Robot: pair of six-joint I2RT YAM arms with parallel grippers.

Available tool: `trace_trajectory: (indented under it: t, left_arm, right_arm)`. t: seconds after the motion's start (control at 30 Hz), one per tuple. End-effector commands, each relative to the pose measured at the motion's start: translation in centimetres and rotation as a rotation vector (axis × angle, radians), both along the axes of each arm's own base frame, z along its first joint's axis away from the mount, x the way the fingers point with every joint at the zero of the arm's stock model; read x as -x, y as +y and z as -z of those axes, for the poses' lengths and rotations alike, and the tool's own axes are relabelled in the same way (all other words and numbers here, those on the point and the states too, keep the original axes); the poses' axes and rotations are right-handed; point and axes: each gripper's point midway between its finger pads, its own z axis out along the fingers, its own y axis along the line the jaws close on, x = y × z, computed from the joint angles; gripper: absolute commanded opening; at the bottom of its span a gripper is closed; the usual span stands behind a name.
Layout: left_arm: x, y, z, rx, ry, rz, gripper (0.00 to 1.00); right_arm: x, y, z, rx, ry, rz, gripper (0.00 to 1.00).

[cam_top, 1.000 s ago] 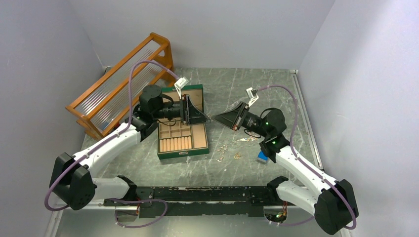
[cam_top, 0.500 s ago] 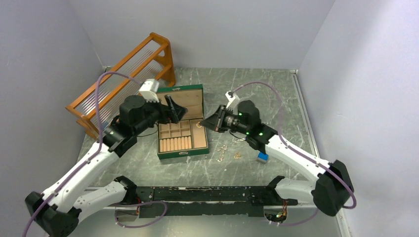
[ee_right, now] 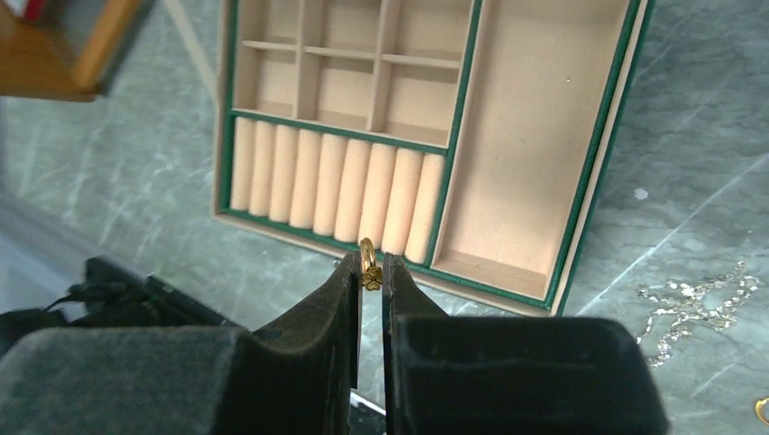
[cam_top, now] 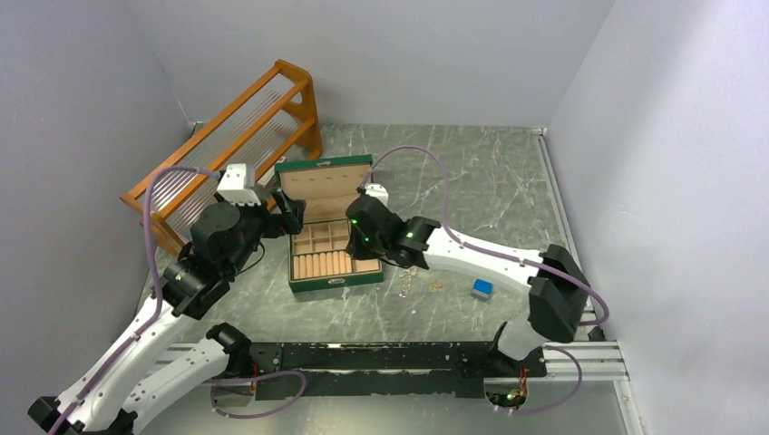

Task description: Organize the mixed jewelry

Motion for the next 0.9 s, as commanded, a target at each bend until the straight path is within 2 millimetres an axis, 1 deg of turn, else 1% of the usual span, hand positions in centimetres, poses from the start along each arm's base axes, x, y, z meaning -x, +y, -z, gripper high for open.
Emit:
trace_trajectory:
  t: [0.0, 0.2, 0.4, 0.5, 0.73, 0.87]
  left_arm:
    - [0.6, 0.7, -1.2, 0.022, -0.079, -0.002, 0.99]
    - [1.1, 1.3, -1.0, 0.019, -0.056, -0.021, 0.99]
    - [1.4, 2.1, -1.1, 0.018, -0.053, -0.049, 0.99]
    - [1.5, 2.2, -1.1, 0.019, -0.053, -0.054, 0.99]
    - [1.6, 4.2, -1.0, 0.020, -0.035, -0.157, 0.99]
    - [1.7, 4.5, -1.1, 0.026, -0.040, -0.173, 0.99]
  right_arm:
    - [-0.3, -1.8, 2.1, 0.218, -0.019, 0.089, 0.02]
    - [-0.2, -1.0, 3.1, 0.284, -0.015, 0.092, 0.02]
    - [0.1, 0.4, 3.8, 0.310, -0.011, 0.077, 0.02]
    - [0.0, 0.6, 4.2, 0.339, -0.019, 0.087, 0.02]
    - [-0.5, 0.8, 5.1, 0.406, -0.046, 0.108, 0.01]
    - [-0.6, 0.9, 5.4, 0.422, -0.049, 0.110, 0.01]
